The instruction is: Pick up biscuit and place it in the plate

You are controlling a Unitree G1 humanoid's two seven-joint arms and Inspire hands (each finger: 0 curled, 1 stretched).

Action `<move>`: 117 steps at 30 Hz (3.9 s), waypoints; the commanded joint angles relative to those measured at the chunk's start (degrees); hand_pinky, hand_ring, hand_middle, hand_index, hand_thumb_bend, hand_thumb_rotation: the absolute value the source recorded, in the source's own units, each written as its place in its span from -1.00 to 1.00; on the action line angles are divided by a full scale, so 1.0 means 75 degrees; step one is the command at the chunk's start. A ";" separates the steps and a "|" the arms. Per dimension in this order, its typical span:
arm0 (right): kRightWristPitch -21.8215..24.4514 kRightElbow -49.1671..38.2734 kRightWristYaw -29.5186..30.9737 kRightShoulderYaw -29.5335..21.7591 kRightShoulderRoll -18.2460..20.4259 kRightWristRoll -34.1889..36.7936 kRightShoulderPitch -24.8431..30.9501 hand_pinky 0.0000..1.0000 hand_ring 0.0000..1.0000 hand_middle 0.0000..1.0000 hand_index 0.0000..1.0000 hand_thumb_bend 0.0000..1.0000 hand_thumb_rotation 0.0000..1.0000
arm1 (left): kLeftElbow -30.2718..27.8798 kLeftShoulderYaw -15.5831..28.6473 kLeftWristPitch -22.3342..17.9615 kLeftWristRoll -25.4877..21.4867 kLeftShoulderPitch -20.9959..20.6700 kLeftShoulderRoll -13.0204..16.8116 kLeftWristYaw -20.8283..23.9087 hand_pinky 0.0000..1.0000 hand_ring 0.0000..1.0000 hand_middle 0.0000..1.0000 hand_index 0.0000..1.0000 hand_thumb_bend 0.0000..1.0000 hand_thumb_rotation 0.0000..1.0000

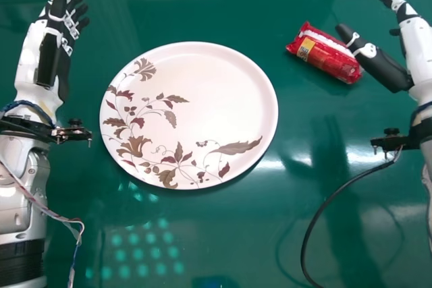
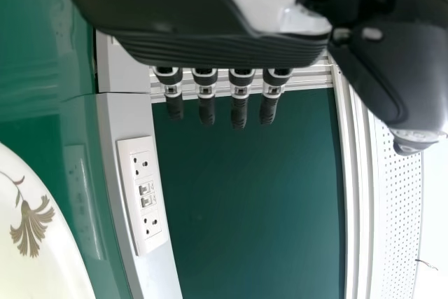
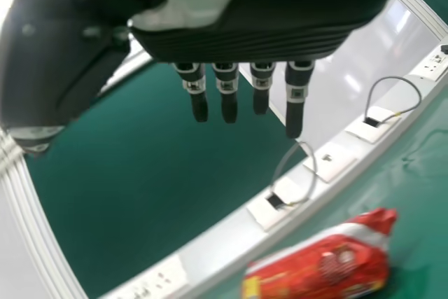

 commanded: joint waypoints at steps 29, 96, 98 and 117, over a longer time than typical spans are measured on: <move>0.0346 0.2791 0.1688 0.1671 -0.1426 0.0143 -0.1847 0.73 1.00 1.00 1.00 1.00 0.29 | -0.0219 -0.0006 0.0248 0.0066 0.0081 0.0106 0.0127 1.00 1.00 1.00 1.00 0.85 0.40; 0.0235 0.5341 0.3079 0.4297 -0.1921 -0.2749 -0.4425 0.66 0.89 0.95 0.95 1.00 0.03 | -0.1377 0.0111 0.0963 -0.0289 0.0674 0.0070 0.0077 1.00 1.00 1.00 1.00 0.84 0.38; 0.0337 0.5523 0.2618 0.4329 -0.1791 -0.2946 -0.4468 0.40 0.64 0.76 0.86 0.94 -0.19 | -0.1410 0.0111 0.0966 -0.0269 0.0700 0.0076 0.0073 1.00 1.00 1.00 1.00 0.82 0.40; -0.1090 0.6747 -0.1113 0.4725 -0.2081 -0.4160 -0.4582 -0.90 -0.80 -0.23 -0.04 0.01 -1.00 | -0.1422 0.0127 0.0841 -0.0318 0.0780 0.0076 0.0014 1.00 1.00 1.00 1.00 0.84 0.47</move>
